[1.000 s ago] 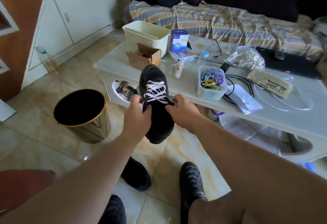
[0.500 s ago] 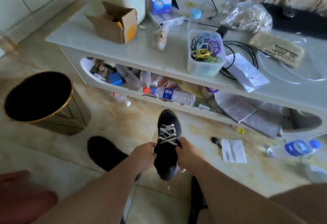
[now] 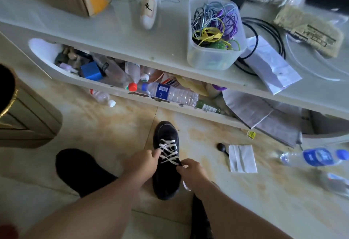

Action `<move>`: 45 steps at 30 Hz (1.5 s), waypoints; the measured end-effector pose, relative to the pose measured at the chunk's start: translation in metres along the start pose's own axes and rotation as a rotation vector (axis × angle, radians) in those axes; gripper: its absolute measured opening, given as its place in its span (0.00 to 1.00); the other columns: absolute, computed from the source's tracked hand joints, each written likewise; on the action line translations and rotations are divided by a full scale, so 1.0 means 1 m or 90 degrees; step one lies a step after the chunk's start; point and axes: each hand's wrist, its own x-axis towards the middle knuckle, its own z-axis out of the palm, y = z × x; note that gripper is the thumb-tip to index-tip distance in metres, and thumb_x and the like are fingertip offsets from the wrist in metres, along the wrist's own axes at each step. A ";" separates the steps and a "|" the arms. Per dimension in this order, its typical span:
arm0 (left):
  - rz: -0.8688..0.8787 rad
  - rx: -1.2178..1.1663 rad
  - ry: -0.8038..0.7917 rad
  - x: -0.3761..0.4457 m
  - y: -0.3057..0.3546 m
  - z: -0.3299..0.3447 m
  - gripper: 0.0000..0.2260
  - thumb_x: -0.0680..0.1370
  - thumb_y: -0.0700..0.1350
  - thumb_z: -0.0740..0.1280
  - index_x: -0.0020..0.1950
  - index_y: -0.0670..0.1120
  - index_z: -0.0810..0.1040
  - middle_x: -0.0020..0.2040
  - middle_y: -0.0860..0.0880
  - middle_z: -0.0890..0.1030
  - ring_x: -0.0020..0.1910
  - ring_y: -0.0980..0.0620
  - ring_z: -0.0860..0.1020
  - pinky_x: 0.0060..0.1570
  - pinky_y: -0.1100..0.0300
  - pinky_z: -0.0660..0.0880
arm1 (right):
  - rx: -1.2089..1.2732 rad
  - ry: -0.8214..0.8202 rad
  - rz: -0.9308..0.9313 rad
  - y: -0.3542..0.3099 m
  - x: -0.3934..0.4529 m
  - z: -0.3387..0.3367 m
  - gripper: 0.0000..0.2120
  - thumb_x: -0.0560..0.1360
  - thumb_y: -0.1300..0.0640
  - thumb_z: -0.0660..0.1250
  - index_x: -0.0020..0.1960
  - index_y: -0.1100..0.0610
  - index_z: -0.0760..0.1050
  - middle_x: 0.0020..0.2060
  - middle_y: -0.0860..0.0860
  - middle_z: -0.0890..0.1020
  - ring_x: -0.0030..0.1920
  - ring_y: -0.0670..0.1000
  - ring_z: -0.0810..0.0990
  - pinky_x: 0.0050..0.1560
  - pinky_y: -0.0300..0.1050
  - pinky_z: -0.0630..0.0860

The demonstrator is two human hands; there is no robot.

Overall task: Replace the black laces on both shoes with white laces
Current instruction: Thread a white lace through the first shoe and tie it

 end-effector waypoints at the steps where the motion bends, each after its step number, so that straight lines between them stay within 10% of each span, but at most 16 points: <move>1: 0.009 -0.011 0.038 0.004 0.004 -0.001 0.16 0.84 0.61 0.58 0.50 0.50 0.75 0.51 0.45 0.84 0.51 0.42 0.81 0.52 0.52 0.77 | 0.031 -0.002 0.010 -0.002 -0.001 -0.003 0.08 0.74 0.47 0.70 0.51 0.47 0.83 0.37 0.48 0.84 0.38 0.52 0.83 0.41 0.46 0.80; 5: 0.080 -0.095 0.064 0.013 0.015 0.000 0.03 0.83 0.53 0.65 0.55 0.57 0.77 0.45 0.52 0.83 0.42 0.49 0.81 0.45 0.51 0.80 | 0.131 0.084 0.015 -0.015 0.012 -0.014 0.08 0.77 0.52 0.67 0.51 0.49 0.84 0.47 0.50 0.86 0.48 0.54 0.83 0.46 0.43 0.76; 15: 0.278 0.039 0.040 0.022 0.004 0.013 0.19 0.83 0.47 0.57 0.70 0.63 0.77 0.46 0.49 0.74 0.39 0.49 0.75 0.39 0.55 0.71 | 0.040 0.069 -0.060 -0.046 0.029 0.016 0.14 0.78 0.56 0.65 0.55 0.39 0.82 0.49 0.46 0.85 0.47 0.50 0.84 0.47 0.48 0.85; 21: 0.248 -0.027 0.047 0.017 0.005 0.011 0.04 0.80 0.46 0.60 0.46 0.53 0.72 0.44 0.49 0.73 0.41 0.48 0.75 0.40 0.51 0.74 | 0.001 0.066 -0.069 -0.050 0.034 0.018 0.07 0.80 0.56 0.66 0.50 0.44 0.79 0.48 0.49 0.82 0.45 0.52 0.82 0.42 0.47 0.81; 32: 0.315 -0.136 0.174 0.008 -0.013 0.009 0.11 0.83 0.39 0.64 0.47 0.55 0.74 0.42 0.58 0.77 0.41 0.58 0.76 0.38 0.58 0.73 | 0.494 -0.007 0.079 -0.030 0.025 0.006 0.12 0.82 0.65 0.63 0.42 0.52 0.74 0.41 0.51 0.83 0.44 0.52 0.80 0.35 0.47 0.72; 45: 0.150 -0.387 0.103 0.013 0.018 0.000 0.11 0.83 0.42 0.65 0.49 0.59 0.71 0.48 0.56 0.76 0.43 0.54 0.76 0.46 0.55 0.75 | 0.623 -0.063 0.136 -0.029 0.022 0.004 0.15 0.85 0.58 0.62 0.40 0.48 0.72 0.44 0.50 0.80 0.42 0.51 0.75 0.37 0.48 0.68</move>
